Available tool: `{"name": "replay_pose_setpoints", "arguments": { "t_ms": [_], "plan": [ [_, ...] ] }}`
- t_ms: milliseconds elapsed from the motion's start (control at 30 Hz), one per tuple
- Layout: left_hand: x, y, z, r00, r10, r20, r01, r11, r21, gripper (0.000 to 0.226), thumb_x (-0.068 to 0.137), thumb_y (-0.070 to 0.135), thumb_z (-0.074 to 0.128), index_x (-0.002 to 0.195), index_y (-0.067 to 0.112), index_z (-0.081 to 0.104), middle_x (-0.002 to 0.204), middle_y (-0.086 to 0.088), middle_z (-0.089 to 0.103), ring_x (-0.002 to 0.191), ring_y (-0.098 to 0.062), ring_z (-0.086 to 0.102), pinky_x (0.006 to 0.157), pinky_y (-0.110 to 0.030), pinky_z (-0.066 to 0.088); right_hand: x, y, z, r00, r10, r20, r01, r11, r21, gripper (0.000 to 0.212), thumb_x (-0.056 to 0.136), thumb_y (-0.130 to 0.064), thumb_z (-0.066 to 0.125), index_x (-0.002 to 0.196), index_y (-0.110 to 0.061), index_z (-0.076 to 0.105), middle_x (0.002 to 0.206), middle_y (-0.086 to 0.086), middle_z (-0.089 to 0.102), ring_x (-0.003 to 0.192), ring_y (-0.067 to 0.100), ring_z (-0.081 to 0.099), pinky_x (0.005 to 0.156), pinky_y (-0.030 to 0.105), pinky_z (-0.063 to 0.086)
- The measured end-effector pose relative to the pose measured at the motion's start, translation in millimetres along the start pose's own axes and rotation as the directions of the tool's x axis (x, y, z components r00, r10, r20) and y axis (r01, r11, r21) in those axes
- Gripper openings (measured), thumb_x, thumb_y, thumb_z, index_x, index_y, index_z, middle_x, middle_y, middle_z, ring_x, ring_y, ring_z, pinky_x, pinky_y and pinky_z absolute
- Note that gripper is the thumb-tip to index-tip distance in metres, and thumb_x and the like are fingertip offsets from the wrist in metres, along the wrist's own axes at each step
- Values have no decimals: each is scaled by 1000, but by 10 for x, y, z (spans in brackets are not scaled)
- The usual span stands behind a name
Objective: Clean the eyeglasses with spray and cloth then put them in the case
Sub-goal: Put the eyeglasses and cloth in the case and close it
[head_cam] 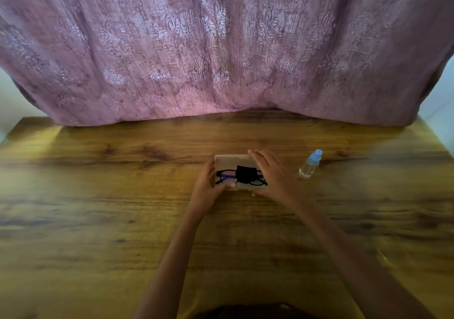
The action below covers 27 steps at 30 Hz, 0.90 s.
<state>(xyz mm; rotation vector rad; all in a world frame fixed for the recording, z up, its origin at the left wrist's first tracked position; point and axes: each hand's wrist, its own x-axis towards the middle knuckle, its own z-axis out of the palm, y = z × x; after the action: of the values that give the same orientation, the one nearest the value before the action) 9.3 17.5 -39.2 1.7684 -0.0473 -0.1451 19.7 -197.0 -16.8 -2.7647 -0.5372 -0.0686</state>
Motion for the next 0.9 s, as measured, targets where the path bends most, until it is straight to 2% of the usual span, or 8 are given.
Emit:
{"name": "replay_pose_setpoints", "arguments": {
  "t_ms": [67,167,300,433,567,633,733,900],
  "plan": [
    [-21,-29,1,996,2,86,-6,999,51,98,69,18,83,145,30,23,137,1,46,124,-10,51,97,-30,50,-13,3,-1,999,-23,-38,23,1000,7,108,65,-37,85,151,-19,22,149,2,32,137,17,31,106,24,25],
    [-27,-68,-8,996,-17,87,2,986,169,104,73,11,80,149,27,10,145,-7,36,131,-17,43,103,-40,46,-43,-9,-16,996,-60,-67,61,998,14,101,67,-35,84,149,-17,28,145,2,37,132,17,36,104,24,33],
    [-17,-81,-22,999,28,43,-38,960,278,88,75,20,77,144,31,23,140,1,40,128,-12,44,103,-40,46,-112,-53,-17,993,-69,-98,72,997,23,81,74,-27,80,144,-15,40,139,4,45,126,17,44,103,27,40],
    [-24,-86,-34,989,143,33,-141,871,471,65,83,22,69,138,31,35,140,8,37,125,-5,37,107,-37,41,-182,-91,-25,982,-87,-167,87,996,-5,56,76,-18,78,127,-11,57,122,6,60,111,19,59,93,25,47],
    [-49,-111,-37,962,248,112,-266,769,582,61,88,24,63,141,34,36,145,9,30,129,-4,31,109,-31,36,-216,-104,-16,985,-87,-147,86,996,-13,57,79,-15,76,131,-10,56,130,9,59,117,21,58,97,29,47],
    [-59,-122,-29,957,272,96,-271,731,626,59,90,25,61,142,36,35,146,9,30,128,-4,32,107,-27,35,-248,-101,-1,986,-98,-133,96,995,-23,59,82,-10,73,136,-10,51,139,11,54,126,23,53,104,32,38],
    [-68,-132,-18,939,335,77,-305,707,638,55,90,19,61,140,30,42,144,5,38,127,-7,39,103,-27,41,-286,-97,16,976,-123,-180,122,992,-20,54,80,0,74,130,-4,56,132,16,58,120,27,58,102,35,38],
    [-96,-150,8,924,378,64,-331,701,631,54,88,10,62,139,23,46,142,1,42,127,-14,44,103,-30,45,-299,-91,47,968,-131,-214,134,991,-2,52,77,2,77,126,-2,60,126,17,61,115,29,61,100,36,41]
  ]
}}
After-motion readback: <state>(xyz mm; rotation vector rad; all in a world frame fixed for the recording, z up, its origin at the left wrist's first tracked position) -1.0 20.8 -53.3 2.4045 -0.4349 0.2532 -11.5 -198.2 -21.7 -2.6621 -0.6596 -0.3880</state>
